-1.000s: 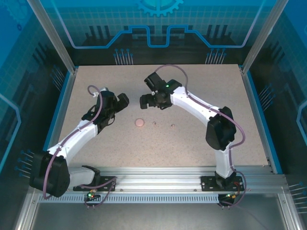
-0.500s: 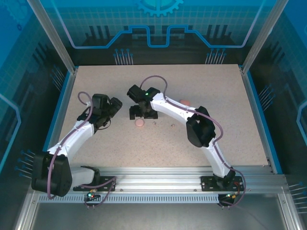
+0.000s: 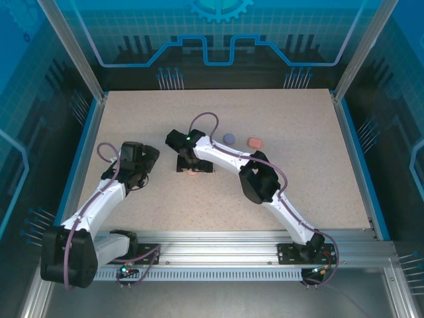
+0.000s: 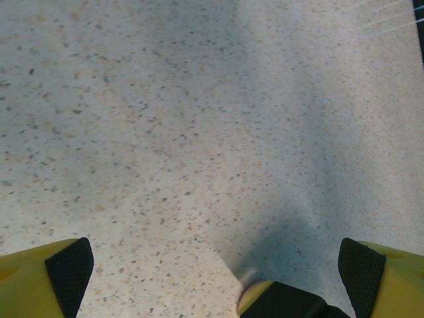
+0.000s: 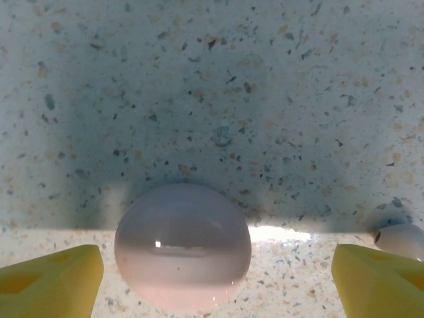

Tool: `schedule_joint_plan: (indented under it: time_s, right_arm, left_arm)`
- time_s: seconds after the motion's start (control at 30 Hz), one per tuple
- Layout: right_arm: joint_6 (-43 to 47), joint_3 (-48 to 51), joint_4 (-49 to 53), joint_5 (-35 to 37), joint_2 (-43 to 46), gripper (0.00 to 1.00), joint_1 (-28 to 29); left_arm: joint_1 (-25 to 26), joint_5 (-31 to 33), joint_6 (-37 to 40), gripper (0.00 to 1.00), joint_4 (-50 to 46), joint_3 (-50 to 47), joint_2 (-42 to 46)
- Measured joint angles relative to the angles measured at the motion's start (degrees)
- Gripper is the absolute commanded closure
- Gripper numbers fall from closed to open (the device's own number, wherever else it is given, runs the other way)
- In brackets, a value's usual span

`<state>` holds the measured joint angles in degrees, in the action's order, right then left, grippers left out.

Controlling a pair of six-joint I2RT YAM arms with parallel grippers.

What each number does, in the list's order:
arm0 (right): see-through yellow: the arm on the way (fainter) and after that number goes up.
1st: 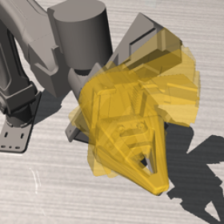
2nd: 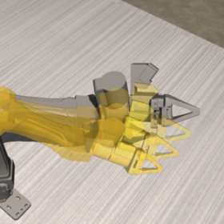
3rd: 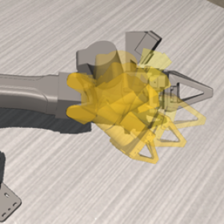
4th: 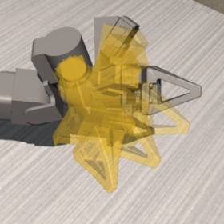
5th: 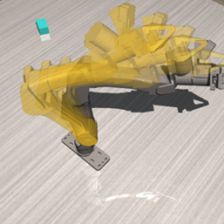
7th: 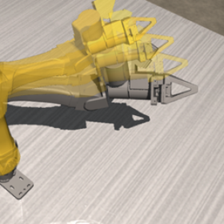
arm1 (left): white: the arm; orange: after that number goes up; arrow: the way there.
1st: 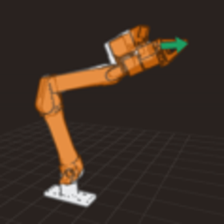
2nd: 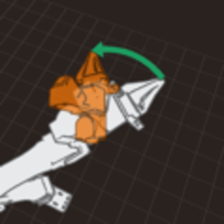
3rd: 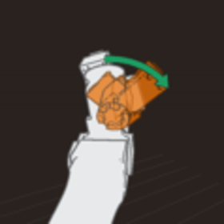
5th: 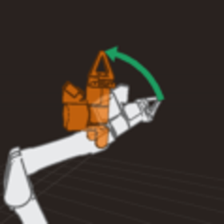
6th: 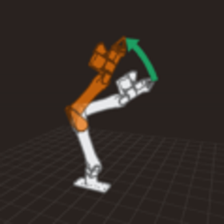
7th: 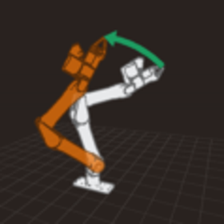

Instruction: Insert wireless bluetooth earbuds into charging case

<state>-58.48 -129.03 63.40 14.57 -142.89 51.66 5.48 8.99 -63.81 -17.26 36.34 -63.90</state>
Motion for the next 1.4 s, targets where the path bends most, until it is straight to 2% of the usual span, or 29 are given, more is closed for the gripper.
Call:
schedule_joint_plan:
  time_s: [0.53,1.17,1.4]
  right_arm:
    - [-2.4,-9.8,1.4,0.5,-6.5,0.27,1.0]
    - [-0.8,-11.3,3.0,2.7,-7.7,0.29,1.6]
    - [0.3,-12.0,3.0,2.8,-8.1,0.36,1.6]
  left_arm:
    - [-0.5,-1.4,-0.6,0.01,3.3,-1.6,1.3]
    - [-0.8,-4.6,-0.2,0.01,5.9,-2.8,1.4]
    - [-0.8,-5.5,-0.1,0.01,6.9,-3.0,1.4]
